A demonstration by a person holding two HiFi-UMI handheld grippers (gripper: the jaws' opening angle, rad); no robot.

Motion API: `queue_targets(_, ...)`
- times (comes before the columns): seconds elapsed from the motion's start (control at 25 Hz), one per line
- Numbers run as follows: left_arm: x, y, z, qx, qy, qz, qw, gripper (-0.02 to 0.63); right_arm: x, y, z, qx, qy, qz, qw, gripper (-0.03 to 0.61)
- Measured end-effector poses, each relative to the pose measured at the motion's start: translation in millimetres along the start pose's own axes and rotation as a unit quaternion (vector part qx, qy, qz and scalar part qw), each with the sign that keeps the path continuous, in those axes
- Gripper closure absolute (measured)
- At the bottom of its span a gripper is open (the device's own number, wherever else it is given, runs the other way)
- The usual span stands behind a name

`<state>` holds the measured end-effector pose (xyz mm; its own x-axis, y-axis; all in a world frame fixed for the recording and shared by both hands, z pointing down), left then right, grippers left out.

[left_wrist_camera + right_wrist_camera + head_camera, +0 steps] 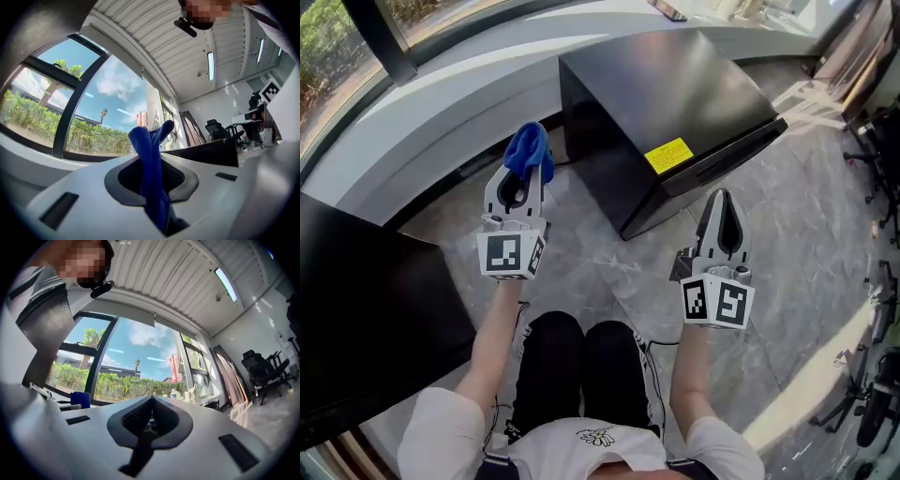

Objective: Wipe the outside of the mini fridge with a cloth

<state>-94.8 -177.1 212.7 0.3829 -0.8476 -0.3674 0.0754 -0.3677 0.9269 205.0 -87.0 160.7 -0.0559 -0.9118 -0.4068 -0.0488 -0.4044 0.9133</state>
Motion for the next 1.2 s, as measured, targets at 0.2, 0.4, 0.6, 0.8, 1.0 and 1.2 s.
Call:
queue_targets(0.2,-1,64,4,-0.008,0.021,-0.006,0.9997,0.555,-37,87,-5,0.033,0.026,0.022,0.999,0.566)
queue_targets(0.4,27,71,24,-0.035,0.044,-0.003,0.9984,0.554,-51,109,6,0.044,0.01,0.021,0.999,0.566)
queue_targets(0.6,48,85,24,-0.05,0.054,0.011,0.9972,0.555,-56,120,18,0.041,-0.026,0.029,0.998,0.566)
queue_targets(0.8,92,101,34,-0.038,0.063,0.038,0.9965,0.555,-56,127,20,0.045,-0.036,0.035,0.998,0.568)
queue_targets(1.0,141,111,65,-0.043,0.031,0.045,0.9976,0.555,-58,131,13,0.042,-0.032,0.051,0.997,0.566)
queue_targets(1.2,169,107,80,-0.042,0.043,0.041,0.9973,0.555,-53,139,15,0.047,-0.037,0.057,0.997,0.566)
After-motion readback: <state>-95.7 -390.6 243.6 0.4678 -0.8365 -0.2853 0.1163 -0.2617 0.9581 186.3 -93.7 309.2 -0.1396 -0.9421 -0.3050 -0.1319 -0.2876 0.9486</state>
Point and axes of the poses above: the fingertips, and each gripper's own axes: x forward along the fingers, z to its left, y out of its underside, the point moved 4 cm from there along -x, backward along the fingers, and after that the axes turned 11 degrees about -z, right-handed, at the moved point
